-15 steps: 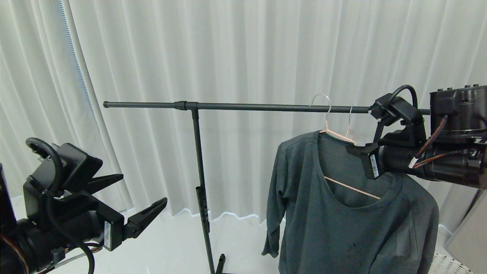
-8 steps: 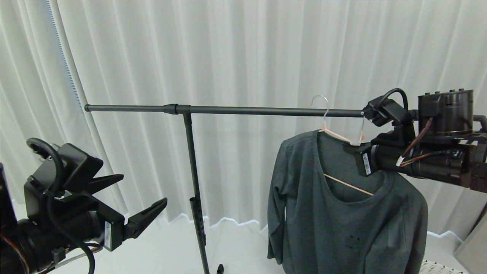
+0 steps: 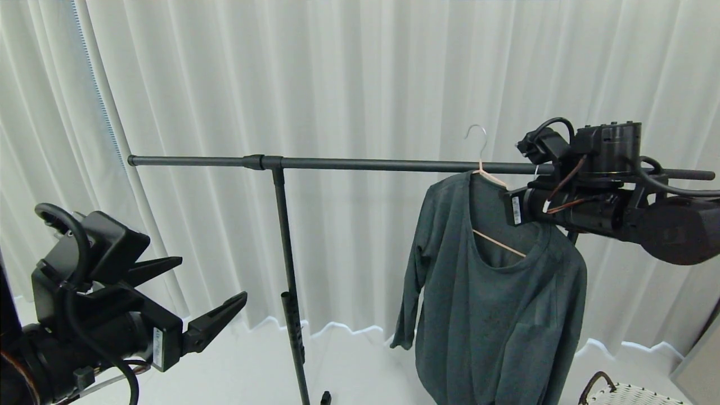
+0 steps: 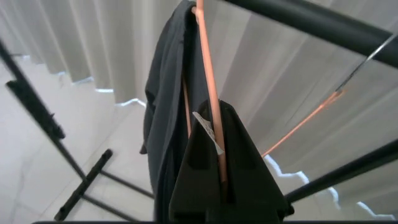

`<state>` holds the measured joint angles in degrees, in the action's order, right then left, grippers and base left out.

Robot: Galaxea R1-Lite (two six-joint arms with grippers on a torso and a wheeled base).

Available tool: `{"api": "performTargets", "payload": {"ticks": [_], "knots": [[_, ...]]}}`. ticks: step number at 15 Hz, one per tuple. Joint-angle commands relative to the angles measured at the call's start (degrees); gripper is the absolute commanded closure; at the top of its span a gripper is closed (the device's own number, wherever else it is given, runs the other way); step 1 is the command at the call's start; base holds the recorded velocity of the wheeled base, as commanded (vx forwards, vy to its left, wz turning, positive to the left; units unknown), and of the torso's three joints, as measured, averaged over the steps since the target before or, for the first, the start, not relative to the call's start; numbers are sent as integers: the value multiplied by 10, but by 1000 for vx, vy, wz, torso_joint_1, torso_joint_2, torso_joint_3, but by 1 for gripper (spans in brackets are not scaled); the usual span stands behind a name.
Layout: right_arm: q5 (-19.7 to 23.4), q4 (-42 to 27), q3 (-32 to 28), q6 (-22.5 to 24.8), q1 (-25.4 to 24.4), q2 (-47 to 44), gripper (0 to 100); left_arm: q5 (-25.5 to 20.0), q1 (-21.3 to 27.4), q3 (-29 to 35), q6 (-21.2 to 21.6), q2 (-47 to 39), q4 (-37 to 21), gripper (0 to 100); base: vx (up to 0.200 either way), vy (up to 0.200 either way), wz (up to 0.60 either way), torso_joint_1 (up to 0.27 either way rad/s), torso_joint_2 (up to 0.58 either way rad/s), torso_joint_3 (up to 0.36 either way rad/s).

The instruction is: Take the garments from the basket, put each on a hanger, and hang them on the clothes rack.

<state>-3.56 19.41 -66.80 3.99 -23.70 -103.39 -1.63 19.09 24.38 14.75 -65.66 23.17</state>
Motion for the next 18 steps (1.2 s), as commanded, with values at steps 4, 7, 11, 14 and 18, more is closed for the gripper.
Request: {"api": "performTargets", "payload": {"ticks": [4,7,11,14,18], "knots": [[0,-2,-49,1,26,-94,100,1,-1,0,0,0,0,0,0,0,0,0,0,0],[0,-2,-79,1,30,-127,100,1,-1,-1,0,-1,0,0,0,0,0,0,0,0],[-7,-4,-99,0,28,-148,100,1,0,-1,0,-3,0,0,0,0,0,0,0,0],[-6,-10,-99,1,28,-149,100,1,0,-1,0,-2,0,0,0,0,0,0,0,0],[-6,-11,-105,1,28,-154,100,1,0,-1,0,0,0,0,0,0,0,0,0,0]]}}
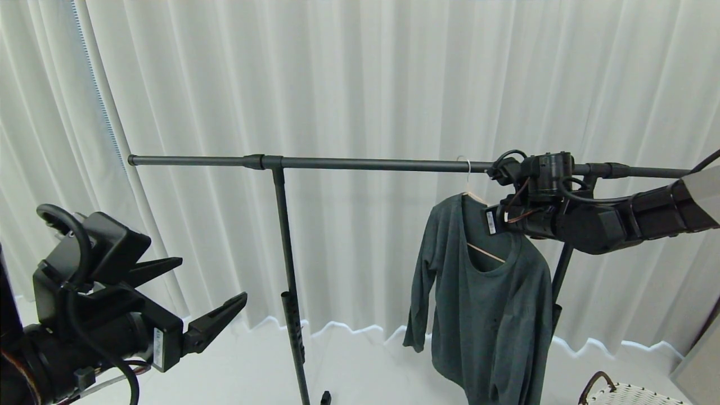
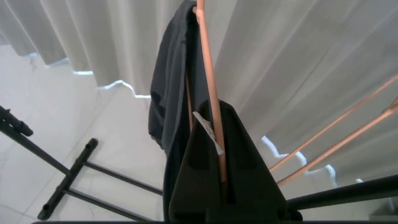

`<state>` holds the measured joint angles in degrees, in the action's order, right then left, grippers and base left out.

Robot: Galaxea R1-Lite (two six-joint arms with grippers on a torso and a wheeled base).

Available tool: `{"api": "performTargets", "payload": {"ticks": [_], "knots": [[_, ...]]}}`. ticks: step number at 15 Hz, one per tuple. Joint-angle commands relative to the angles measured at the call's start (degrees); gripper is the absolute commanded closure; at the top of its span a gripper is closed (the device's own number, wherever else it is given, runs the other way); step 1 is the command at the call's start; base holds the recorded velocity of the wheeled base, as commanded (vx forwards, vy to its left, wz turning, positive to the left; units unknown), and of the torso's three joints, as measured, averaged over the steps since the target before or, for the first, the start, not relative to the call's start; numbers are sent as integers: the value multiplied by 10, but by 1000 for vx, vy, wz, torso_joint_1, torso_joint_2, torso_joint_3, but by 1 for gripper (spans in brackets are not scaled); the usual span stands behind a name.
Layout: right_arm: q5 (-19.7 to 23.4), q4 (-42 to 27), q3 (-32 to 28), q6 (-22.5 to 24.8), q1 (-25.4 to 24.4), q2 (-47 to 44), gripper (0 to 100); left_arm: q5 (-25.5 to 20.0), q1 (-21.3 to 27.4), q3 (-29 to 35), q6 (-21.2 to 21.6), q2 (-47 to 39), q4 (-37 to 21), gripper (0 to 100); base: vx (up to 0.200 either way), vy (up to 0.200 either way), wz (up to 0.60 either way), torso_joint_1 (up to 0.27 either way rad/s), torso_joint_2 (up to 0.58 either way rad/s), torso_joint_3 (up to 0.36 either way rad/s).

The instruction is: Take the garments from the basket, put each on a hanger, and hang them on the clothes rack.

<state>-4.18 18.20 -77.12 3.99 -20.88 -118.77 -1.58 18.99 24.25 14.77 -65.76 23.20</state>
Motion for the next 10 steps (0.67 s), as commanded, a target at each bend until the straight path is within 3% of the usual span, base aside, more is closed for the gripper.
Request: {"api": "performTargets", "payload": {"ticks": [1,5,6,10], "knots": [[0,-6,-7,1,0,-1,100,0,0,0,1,1,0,0,0,0,0,0,0,0],[0,-8,-8,0,-3,-1,100,0,0,0,0,0,0,0,0,0,0,0,0,0],[0,-7,-8,0,-3,1,0,0,0,0,0,1,0,0,0,0,0,0,0,0],[0,-5,8,-13,-12,53,0,0,-3,0,-1,2,0,0,0,0,0,0,0,0]]}}
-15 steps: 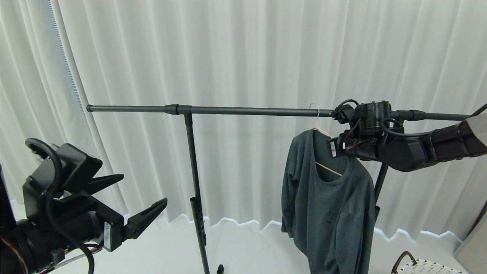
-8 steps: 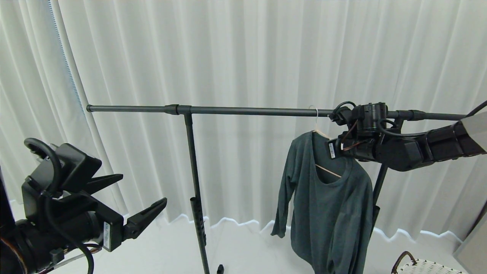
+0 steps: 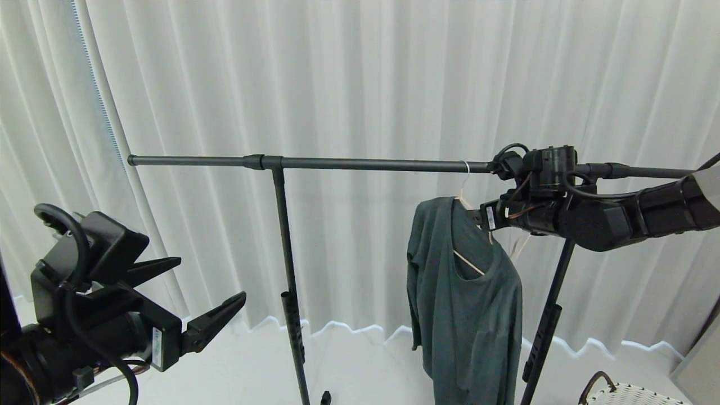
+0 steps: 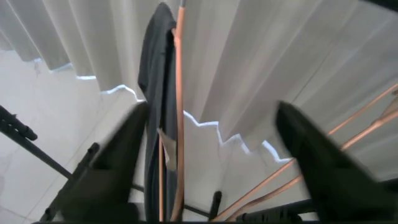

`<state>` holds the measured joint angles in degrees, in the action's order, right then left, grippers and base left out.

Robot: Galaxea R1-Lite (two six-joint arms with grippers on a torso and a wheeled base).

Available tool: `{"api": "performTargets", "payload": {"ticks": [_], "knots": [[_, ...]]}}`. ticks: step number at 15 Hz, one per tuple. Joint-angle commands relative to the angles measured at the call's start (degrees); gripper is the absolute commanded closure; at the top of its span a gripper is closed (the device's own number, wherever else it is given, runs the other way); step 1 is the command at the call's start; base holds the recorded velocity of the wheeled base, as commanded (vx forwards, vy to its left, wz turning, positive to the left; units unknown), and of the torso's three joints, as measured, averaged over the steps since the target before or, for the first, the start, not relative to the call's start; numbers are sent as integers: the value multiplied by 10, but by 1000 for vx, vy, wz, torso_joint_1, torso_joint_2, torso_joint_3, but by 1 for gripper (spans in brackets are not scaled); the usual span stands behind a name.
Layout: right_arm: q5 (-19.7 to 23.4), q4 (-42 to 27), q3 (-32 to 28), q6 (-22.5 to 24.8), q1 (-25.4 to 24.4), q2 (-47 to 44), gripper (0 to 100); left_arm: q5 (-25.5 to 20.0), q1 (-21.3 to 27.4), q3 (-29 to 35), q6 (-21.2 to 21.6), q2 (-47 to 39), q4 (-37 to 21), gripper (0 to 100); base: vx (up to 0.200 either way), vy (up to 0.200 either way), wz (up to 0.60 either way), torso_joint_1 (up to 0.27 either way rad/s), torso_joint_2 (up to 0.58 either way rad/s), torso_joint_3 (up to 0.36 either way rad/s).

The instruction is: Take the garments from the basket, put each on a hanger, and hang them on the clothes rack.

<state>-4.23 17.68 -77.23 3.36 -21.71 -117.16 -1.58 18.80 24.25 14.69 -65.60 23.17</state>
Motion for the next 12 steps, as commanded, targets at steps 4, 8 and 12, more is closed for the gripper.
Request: {"api": "performTargets", "payload": {"ticks": [4,8,12], "knots": [[2,0,53,-25,-10,134,0,0,-5,1,-1,2,0,0,0,0,0,0,0,0],[-10,-1,110,-16,11,232,0,13,-47,-6,1,10,0,0,0,0,0,0,0,0],[-39,-18,188,90,112,335,0,81,-127,-6,0,7,0,0,0,0,0,0,0,0]]}}
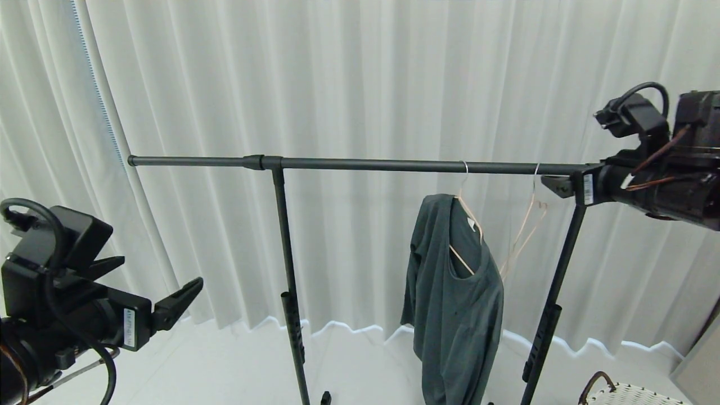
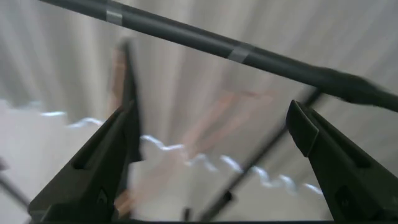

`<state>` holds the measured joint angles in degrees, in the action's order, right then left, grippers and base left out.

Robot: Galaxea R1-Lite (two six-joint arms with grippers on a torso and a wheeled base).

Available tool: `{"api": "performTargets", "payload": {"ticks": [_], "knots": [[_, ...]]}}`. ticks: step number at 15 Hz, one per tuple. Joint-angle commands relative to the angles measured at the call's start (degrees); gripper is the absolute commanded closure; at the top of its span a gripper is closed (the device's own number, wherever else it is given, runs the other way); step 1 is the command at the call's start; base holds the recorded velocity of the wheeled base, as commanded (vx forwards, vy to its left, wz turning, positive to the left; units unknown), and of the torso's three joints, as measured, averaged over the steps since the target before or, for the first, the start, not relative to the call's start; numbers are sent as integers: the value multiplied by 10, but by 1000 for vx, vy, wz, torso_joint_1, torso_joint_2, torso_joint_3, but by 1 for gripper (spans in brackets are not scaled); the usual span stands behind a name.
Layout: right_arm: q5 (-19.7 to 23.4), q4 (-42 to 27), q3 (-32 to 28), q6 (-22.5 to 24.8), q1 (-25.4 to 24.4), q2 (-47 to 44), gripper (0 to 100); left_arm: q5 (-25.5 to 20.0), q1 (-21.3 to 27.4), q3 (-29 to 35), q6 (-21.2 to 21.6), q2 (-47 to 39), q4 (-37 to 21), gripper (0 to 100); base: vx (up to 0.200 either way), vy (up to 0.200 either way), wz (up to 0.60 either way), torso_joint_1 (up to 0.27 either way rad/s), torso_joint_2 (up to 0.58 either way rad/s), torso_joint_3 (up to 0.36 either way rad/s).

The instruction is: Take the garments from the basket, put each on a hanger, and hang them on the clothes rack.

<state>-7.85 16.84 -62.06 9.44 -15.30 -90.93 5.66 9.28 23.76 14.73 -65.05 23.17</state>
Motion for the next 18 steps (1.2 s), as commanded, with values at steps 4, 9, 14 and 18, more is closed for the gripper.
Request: {"api": "performTargets", "payload": {"ticks": [4,9,14,18], "knots": [[2,14,102,77,112,133,0,11,-77,-13,0,17,0,0,0,0,0,0,0,0],[1,130,171,134,149,138,0,11,-104,-35,1,38,0,0,0,0,0,0,0,0],[1,162,193,143,171,134,0,10,-104,-40,1,37,0,0,-200,0,0,4,0,0],[0,163,202,158,177,134,0,10,-103,-50,0,39,0,0,-200,0,0,-2,1,1]]}}
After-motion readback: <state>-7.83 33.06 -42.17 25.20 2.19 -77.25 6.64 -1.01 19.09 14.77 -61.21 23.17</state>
